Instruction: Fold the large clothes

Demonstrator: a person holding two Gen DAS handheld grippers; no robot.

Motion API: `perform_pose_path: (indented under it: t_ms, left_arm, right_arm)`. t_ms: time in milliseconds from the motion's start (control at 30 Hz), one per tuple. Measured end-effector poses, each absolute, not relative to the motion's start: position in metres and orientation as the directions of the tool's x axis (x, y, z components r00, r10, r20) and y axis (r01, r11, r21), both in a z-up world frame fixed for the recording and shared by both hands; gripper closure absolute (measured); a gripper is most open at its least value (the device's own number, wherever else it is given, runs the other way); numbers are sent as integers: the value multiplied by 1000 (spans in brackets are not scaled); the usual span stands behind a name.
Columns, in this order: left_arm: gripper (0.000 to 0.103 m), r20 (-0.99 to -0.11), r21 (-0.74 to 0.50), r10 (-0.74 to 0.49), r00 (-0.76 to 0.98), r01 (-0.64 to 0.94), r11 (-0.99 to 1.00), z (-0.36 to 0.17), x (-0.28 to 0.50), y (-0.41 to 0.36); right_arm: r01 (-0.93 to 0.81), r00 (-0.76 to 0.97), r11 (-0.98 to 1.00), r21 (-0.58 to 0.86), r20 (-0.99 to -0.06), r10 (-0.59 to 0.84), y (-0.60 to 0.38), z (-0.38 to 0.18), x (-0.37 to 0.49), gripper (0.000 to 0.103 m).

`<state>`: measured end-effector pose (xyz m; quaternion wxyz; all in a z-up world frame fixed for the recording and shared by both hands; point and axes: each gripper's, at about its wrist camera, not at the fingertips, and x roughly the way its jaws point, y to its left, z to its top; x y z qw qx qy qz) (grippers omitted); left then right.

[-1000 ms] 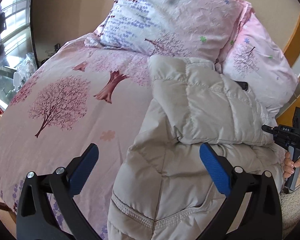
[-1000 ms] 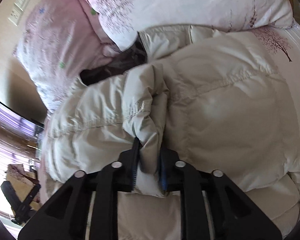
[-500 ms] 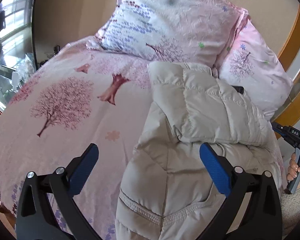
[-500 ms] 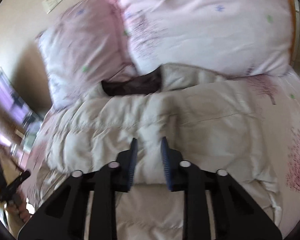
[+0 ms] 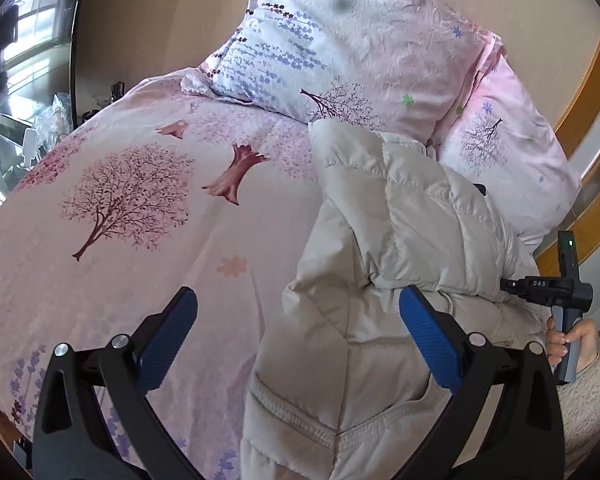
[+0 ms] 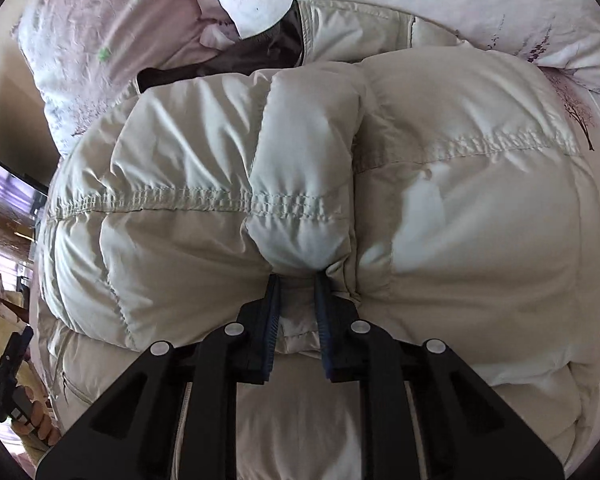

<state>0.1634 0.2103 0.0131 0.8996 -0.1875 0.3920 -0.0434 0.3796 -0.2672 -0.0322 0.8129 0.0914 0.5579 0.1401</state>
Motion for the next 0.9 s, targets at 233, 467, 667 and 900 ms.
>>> perform_pose_path:
  t_ms: [233, 467, 667, 900]
  left_arm:
    - [2, -743, -344, -222, 631, -76, 936, 9, 152, 213]
    - [2, -694, -312, -234, 680, 9, 950, 13, 120, 222]
    - [3, -690, -476, -384, 614, 15, 879, -6, 101, 241]
    - [14, -641, -585, -522, 563, 81, 807, -17, 70, 227]
  right_arm:
    - [-129, 364, 895, 427, -819, 443, -281, -3, 373, 36]
    - [-94, 556, 861, 499, -691, 461, -372, 35, 309, 15]
    - [42, 508, 810, 585, -710, 488, -452, -9, 258, 14]
    - [124, 464, 689, 714, -655, 596, -507, -55, 190, 14]
